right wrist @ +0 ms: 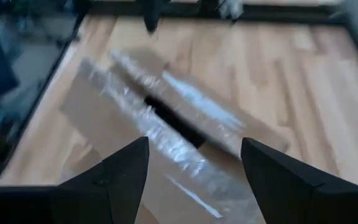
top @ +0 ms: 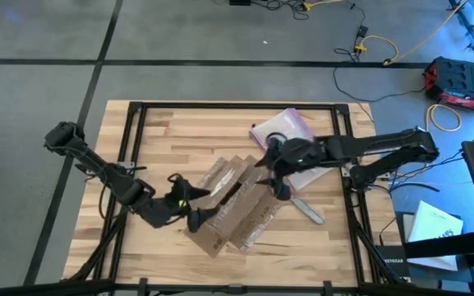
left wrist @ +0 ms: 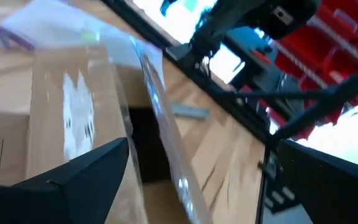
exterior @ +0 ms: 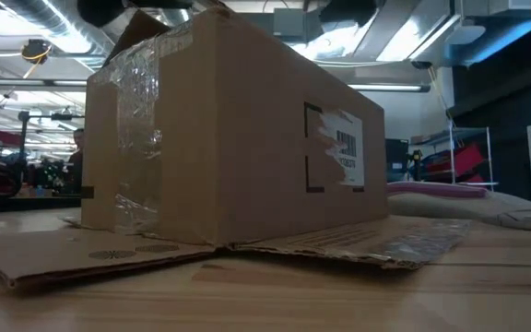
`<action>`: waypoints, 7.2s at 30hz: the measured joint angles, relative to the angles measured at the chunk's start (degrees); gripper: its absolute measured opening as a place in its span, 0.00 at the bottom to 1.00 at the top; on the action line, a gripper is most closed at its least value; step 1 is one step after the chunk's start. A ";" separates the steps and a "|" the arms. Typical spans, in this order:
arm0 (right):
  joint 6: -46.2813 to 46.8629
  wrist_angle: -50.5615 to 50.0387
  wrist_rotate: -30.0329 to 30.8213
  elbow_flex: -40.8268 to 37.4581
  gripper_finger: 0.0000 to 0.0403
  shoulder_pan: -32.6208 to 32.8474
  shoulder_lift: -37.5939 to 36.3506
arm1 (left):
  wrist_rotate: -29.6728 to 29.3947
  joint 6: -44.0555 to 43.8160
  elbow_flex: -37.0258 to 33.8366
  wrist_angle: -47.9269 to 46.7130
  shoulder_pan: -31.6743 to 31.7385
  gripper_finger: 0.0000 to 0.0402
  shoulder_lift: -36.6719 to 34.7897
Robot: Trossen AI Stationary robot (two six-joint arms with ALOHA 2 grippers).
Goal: Unpack boxes
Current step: Break down the cardboard box using a cutter until it is fully flat
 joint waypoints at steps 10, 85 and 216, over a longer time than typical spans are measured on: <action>-14.79 -21.62 -5.23 21.05 0.60 -1.90 17.95 | 7.53 -9.22 -0.02 -14.09 -5.62 1.00 0.02; -3.89 -40.63 -13.10 28.22 0.00 9.40 27.11 | -7.98 32.08 6.34 -18.94 -2.99 1.00 11.69; 10.96 -40.33 31.62 28.22 0.08 -3.37 24.08 | 18.43 15.34 5.57 -30.66 26.45 0.00 -3.19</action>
